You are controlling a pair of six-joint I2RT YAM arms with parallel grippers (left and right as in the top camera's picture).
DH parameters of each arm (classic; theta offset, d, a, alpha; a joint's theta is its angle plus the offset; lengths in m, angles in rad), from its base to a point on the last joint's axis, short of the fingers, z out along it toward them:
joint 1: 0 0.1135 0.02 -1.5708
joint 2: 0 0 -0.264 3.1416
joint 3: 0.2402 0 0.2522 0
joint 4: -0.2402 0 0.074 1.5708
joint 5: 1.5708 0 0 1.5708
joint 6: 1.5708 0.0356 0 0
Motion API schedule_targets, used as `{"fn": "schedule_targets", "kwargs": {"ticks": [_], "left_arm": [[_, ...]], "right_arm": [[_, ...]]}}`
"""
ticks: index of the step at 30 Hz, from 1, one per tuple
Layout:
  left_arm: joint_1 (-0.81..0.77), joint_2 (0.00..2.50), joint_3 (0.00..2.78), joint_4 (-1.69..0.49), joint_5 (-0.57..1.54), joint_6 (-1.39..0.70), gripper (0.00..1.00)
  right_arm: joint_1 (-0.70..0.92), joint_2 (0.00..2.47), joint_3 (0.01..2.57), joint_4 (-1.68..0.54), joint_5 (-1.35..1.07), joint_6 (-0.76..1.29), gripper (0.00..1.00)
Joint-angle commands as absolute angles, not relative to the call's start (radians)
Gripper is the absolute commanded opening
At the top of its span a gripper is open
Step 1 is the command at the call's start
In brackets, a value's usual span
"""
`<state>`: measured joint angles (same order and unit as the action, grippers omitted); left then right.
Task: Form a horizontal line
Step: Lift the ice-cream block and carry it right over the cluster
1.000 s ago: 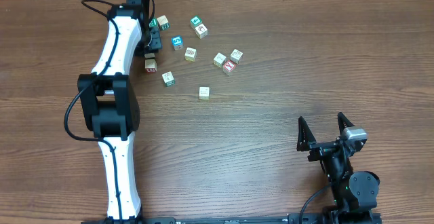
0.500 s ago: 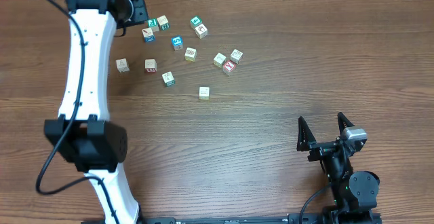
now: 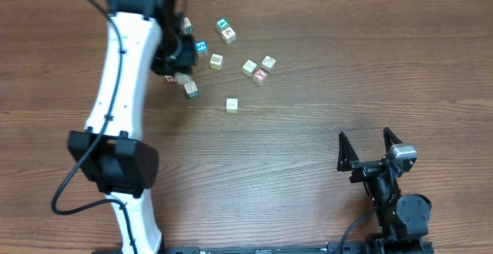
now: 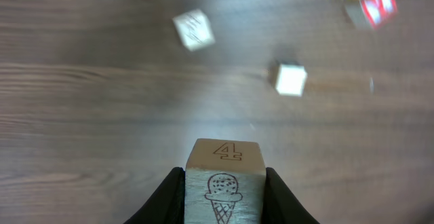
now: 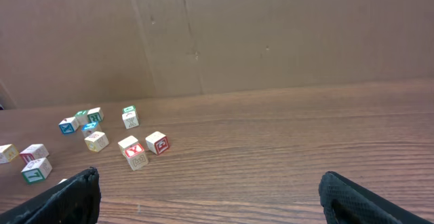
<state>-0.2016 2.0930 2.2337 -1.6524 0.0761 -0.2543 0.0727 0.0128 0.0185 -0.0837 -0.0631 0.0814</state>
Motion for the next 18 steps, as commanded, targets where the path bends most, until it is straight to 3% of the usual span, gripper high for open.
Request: {"fn": "schedule_targets", "kwargs": {"ticks": [1, 7, 18], "left_arm": [[-0.278, 2.1, 2.192, -1.673, 0.094, -0.239, 0.2], [-0.391, 2.1, 2.027, -1.632, 0.094, -0.263, 0.2], [-0.493, 2.1, 1.692, -1.304, 0.093, -0.296, 0.19]], "right_arm": [[0.072, 0.003, 0.008, -0.081, -0.054, 0.077, 1.0], [0.072, 0.003, 0.008, -0.081, -0.054, 0.077, 1.0], [0.072, 0.003, 0.008, -0.081, -0.054, 0.077, 1.0]]}}
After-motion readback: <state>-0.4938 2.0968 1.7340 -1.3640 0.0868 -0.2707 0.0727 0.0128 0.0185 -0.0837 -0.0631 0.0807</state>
